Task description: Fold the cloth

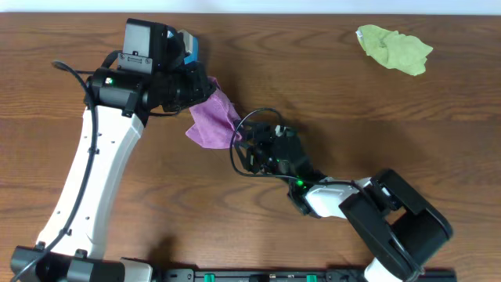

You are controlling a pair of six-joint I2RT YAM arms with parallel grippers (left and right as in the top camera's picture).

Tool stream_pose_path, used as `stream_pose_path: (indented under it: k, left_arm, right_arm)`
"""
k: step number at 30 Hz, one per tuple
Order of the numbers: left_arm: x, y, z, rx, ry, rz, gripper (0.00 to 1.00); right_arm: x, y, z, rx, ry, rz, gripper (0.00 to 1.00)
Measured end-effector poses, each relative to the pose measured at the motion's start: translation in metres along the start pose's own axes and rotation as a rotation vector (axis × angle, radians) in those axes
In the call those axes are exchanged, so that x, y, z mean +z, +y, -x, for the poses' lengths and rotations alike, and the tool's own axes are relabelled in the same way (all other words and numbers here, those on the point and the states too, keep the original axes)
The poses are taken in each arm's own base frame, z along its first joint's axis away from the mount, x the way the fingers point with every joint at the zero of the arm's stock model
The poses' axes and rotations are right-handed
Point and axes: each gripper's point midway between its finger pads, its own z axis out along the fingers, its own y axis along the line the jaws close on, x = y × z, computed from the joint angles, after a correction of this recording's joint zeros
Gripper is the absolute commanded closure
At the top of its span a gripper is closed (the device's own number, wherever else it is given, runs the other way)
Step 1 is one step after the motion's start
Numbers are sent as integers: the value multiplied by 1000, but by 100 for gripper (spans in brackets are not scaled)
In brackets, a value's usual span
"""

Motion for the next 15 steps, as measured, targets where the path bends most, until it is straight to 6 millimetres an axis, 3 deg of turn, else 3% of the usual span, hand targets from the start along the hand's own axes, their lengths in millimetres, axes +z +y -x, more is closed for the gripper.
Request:
stream_pose_path:
  k: [7, 9, 11, 13, 15]
  left_arm:
    - [0, 0, 0, 0, 0, 0, 94]
    - [0, 0, 0, 0, 0, 1, 94]
    - [0, 1, -1, -3, 4, 3, 94]
    - [0, 1, -2, -5, 9, 6, 94]
    - [0, 2, -3, -7, 13, 7, 94]
  right_arm:
    - [18, 0, 6, -2, -5, 37, 34]
    - [26, -1, 8, -4, 0, 52, 48]
    - [33, -4, 10, -6, -2, 56, 78]
    - [36, -6, 14, -26, -13, 58, 97]
    - [36, -1, 15, -70, -20, 80, 99]
